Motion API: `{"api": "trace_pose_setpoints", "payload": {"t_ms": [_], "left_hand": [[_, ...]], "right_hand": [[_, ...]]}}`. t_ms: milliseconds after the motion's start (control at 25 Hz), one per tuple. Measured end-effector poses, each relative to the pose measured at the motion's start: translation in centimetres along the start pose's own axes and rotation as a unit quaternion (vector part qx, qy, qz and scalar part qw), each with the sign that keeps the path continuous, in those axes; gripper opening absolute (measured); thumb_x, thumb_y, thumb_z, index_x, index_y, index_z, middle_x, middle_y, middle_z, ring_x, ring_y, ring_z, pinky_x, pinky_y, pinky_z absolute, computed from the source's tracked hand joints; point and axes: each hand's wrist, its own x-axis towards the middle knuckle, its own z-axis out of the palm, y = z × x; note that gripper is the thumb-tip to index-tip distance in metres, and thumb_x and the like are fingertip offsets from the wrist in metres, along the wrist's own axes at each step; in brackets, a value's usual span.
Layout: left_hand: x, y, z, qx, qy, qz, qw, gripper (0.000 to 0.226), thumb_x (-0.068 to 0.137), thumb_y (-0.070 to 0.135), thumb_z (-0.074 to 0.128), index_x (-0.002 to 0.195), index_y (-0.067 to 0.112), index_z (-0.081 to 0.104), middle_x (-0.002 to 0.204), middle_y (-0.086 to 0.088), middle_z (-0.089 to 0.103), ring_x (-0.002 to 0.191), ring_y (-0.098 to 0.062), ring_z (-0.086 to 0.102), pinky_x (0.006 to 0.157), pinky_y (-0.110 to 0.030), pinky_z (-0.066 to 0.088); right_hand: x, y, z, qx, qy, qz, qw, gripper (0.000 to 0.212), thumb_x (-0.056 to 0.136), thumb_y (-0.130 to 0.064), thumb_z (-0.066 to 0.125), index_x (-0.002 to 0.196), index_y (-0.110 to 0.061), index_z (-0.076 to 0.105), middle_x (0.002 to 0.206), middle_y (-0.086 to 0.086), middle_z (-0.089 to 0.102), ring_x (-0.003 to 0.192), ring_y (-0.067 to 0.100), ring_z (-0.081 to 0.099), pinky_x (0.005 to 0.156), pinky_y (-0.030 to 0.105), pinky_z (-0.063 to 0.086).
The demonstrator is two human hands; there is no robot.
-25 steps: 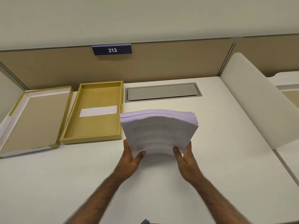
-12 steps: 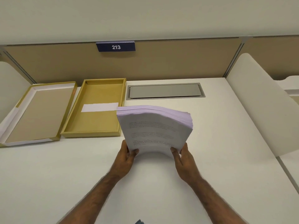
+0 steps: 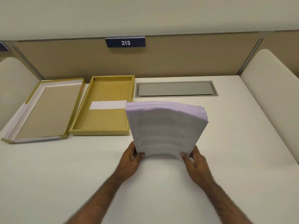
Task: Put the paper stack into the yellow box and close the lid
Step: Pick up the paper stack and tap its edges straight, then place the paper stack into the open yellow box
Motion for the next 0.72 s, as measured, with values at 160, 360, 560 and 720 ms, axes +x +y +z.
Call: {"api": "trace_pose_setpoints", "payload": {"t_ms": [160, 360, 560, 720], "left_hand": [[-0.6, -0.7, -5.0, -0.011, -0.021, -0.017, 1.0, 0.047, 0.092, 0.017, 0.069, 0.135, 0.033, 0.059, 0.129, 0.02, 0.074, 0.122, -0.008, 0.069, 0.103, -0.037, 0.058], [-0.5, -0.6, -14.5, -0.036, -0.07, -0.063, 0.995, 0.045, 0.087, 0.014, 0.073, 0.128, 0.031, 0.065, 0.123, 0.011, 0.08, 0.115, -0.011, 0.075, 0.096, -0.031, 0.062], [3.6, 0.0, -23.9, -0.063, -0.074, -0.104, 0.99, 0.043, 0.091, -0.002, 0.076, 0.125, 0.023, 0.07, 0.119, 0.006, 0.083, 0.109, -0.013, 0.078, 0.087, -0.025, 0.061], [8.7, 0.6, -28.6, -0.063, -0.091, -0.125, 0.986, 0.041, 0.092, -0.005, 0.073, 0.131, 0.009, 0.07, 0.122, 0.001, 0.082, 0.112, -0.015, 0.078, 0.081, -0.021, 0.062]], "right_hand": [[-0.1, -2.2, 3.2, -0.012, -0.023, 0.002, 1.0, 0.033, 0.109, -0.023, 0.065, 0.142, -0.025, 0.061, 0.134, -0.037, 0.069, 0.115, -0.005, 0.074, 0.093, 0.017, 0.06], [3.0, -7.7, 8.6, 0.012, -0.062, 0.007, 0.998, 0.038, 0.108, -0.02, 0.069, 0.145, -0.019, 0.065, 0.132, -0.021, 0.079, 0.118, 0.002, 0.077, 0.095, 0.02, 0.062], [8.9, -13.2, 14.3, 0.059, -0.095, 0.007, 0.994, 0.036, 0.106, -0.014, 0.071, 0.142, -0.017, 0.07, 0.129, -0.014, 0.082, 0.117, 0.005, 0.079, 0.095, 0.02, 0.062], [14.5, -15.9, 18.7, 0.069, -0.1, 0.049, 0.991, 0.033, 0.106, -0.015, 0.071, 0.139, -0.014, 0.072, 0.126, -0.006, 0.085, 0.112, 0.015, 0.082, 0.086, 0.031, 0.067]]}}
